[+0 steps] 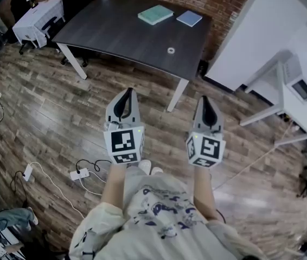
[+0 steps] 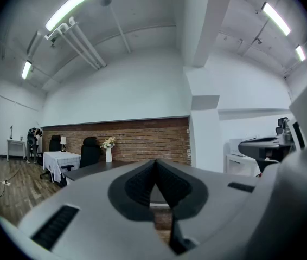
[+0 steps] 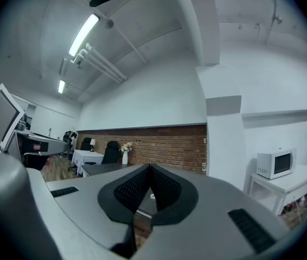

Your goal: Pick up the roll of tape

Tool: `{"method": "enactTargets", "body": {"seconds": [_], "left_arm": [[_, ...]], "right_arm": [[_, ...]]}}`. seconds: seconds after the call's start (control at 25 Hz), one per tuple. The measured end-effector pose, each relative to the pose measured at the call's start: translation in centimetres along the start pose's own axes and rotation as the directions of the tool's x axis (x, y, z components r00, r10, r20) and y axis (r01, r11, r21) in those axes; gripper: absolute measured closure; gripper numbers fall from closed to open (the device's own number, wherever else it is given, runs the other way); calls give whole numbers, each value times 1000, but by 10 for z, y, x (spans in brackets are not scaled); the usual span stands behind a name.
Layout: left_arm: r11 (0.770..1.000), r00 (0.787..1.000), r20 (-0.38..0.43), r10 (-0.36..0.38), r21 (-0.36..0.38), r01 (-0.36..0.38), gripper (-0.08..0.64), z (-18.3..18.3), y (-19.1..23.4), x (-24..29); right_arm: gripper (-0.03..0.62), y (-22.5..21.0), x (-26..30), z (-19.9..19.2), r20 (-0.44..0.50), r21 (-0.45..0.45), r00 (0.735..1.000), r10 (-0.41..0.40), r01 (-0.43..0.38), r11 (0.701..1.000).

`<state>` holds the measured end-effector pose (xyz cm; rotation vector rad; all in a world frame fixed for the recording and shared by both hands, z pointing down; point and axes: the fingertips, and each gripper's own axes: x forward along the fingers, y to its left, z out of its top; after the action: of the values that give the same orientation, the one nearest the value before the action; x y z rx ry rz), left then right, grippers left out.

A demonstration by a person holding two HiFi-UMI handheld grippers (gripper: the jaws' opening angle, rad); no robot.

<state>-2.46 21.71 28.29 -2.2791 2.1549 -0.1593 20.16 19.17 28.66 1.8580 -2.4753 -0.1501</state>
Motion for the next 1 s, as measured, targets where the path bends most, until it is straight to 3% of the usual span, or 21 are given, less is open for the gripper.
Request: {"method": "enactTargets", "body": {"seconds": [0.68,1.0], "left_arm": [[1000,999,-19,-27,6,27,557,-17,43,33],[999,999,-30,-36,-9,36,557,-20,47,63]], "right_arm": [[588,40,42,-11,-15,47,1000,19,-19,999],[585,38,71,-9,-14,56,1000,13,-12,998]]}}
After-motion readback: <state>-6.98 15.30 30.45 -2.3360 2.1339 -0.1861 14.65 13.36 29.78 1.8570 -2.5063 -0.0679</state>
